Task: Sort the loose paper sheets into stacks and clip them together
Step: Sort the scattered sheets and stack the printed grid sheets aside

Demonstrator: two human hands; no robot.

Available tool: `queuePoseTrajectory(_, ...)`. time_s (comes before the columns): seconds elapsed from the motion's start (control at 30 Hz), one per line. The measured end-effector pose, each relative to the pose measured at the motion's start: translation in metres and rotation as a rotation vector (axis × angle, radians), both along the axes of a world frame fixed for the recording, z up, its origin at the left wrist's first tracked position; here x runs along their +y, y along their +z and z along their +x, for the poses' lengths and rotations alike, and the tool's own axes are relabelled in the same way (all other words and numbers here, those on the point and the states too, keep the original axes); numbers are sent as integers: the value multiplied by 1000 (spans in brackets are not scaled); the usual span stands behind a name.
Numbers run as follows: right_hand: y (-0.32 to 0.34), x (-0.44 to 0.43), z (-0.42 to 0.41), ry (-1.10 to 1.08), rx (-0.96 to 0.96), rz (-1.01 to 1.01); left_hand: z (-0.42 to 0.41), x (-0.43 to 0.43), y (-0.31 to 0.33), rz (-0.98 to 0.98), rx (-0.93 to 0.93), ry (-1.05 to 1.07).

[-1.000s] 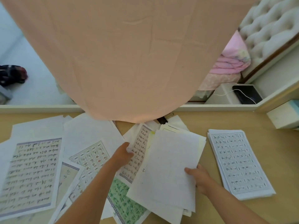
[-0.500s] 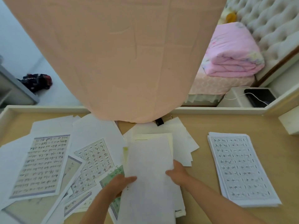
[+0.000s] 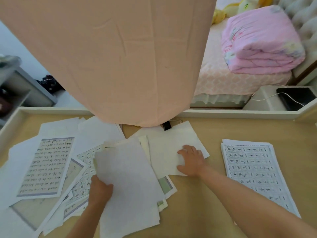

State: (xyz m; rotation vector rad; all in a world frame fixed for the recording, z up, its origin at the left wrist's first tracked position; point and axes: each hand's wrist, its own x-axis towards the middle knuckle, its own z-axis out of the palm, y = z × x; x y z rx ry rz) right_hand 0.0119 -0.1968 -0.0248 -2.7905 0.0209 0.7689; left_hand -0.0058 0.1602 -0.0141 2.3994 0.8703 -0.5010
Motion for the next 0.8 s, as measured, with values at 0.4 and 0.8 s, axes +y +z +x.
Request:
queuePoseTrajectory(0.4, -2, -24, 100, 0, 22, -74, 44, -152, -7, 49, -74, -974)
queuePoseTrajectory(0.8, -10, -26, 77, 23, 41, -204, 14, -167, -46, -9, -78, -1041)
